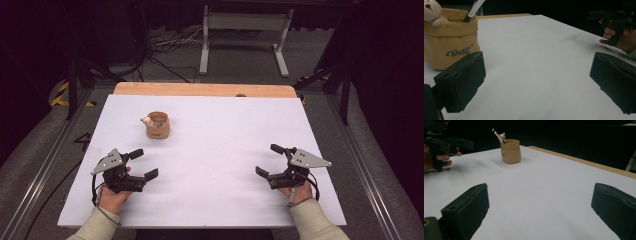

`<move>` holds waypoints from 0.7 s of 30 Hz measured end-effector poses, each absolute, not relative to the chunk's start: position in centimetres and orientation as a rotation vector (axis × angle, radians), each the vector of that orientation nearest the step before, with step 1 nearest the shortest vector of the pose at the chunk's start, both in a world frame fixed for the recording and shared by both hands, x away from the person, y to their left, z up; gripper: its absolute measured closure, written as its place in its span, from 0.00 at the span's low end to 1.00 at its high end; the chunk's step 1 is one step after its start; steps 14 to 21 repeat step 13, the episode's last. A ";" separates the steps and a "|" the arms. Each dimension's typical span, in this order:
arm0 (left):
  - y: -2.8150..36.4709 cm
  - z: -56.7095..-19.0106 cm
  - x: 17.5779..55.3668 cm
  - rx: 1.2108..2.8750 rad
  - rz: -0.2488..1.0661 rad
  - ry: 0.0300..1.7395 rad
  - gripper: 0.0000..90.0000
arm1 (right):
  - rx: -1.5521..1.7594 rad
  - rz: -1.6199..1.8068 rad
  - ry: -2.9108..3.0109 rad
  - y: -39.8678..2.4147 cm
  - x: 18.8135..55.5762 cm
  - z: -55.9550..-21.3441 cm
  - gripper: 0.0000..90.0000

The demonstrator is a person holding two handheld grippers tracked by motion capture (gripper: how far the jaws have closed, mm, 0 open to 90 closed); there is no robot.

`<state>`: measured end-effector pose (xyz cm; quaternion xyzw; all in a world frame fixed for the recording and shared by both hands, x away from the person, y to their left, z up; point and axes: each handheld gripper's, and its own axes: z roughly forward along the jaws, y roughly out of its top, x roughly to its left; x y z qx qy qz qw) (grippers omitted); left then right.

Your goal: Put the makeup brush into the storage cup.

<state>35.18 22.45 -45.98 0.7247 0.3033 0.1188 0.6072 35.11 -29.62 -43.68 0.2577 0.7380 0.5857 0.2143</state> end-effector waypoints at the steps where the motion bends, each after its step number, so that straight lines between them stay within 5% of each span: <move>1: 22.4 -46.0 35.2 1.674 0.276 0.702 0.01 | 0.717 1.621 2.048 -29.6 35.1 -43.7 0.02; 21: 22.5 -45.9 35.1 1.667 0.283 0.701 0.01 | 0.717 1.609 2.045 -29.4 35.0 -43.8 0.01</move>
